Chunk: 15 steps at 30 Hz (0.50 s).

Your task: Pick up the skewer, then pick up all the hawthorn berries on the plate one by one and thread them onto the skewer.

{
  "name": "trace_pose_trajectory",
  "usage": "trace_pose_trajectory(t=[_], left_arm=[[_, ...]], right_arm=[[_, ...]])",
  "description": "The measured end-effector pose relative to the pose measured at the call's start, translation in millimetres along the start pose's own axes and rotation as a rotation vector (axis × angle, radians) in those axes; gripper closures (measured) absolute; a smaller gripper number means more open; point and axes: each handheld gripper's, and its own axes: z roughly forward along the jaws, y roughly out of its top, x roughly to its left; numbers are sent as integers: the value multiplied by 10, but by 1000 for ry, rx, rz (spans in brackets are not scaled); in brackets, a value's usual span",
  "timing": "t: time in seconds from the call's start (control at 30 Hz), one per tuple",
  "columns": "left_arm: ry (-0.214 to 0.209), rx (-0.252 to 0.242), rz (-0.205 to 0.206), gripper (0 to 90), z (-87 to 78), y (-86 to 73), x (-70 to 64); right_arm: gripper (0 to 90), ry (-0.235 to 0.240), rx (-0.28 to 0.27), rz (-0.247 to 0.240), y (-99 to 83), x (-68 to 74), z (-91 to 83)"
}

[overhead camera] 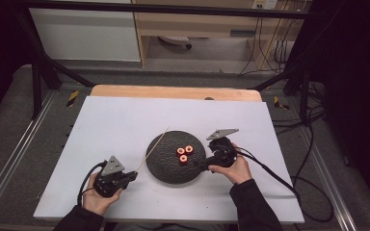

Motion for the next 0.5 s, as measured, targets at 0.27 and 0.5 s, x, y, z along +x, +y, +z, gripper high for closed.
trace_pose_trajectory(t=[0.27, 0.5], left_arm=[[0, 9, -1, 880, 11, -26, 18], [6, 9, -2, 880, -2, -32, 37]], right_arm=[[63, 22, 39, -15, 161, 71, 121], [142, 45, 75, -41, 280, 119, 252]])
